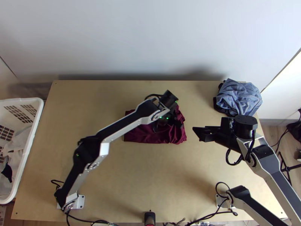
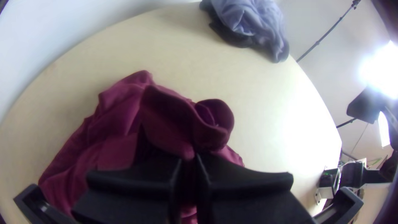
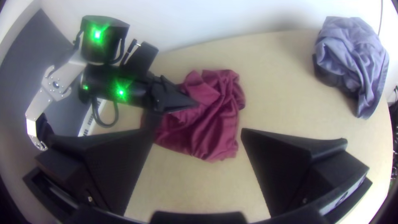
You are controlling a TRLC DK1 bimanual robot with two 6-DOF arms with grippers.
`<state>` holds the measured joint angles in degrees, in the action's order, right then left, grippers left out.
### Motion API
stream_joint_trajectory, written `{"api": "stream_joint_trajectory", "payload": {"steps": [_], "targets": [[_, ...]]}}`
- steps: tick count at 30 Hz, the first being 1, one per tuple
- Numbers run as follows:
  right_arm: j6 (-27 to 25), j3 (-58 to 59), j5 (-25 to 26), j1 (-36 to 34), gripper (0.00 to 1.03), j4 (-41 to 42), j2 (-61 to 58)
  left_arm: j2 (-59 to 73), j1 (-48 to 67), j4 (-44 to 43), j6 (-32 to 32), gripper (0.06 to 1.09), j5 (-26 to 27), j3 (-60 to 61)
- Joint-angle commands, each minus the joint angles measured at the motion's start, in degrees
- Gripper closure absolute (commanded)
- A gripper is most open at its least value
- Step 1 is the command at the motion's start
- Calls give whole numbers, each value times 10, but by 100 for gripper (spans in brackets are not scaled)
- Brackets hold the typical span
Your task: Fold the t-shirt
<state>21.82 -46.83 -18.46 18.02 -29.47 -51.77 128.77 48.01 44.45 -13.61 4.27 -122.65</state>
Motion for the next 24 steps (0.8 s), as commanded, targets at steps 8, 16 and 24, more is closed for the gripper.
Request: {"api": "stream_joint_trajectory", "payload": {"steps": [8,16,24], "targets": [[-4,6,-22,-18,7,0,11,86,51,-16,-41,10,1,-67],[4,-3,-29,-11,7,0,17,39,35,-105,-103,10,-20,-72],[7,3,-29,18,7,-7,25,-63,-67,-76,-124,10,-20,-66]]}}
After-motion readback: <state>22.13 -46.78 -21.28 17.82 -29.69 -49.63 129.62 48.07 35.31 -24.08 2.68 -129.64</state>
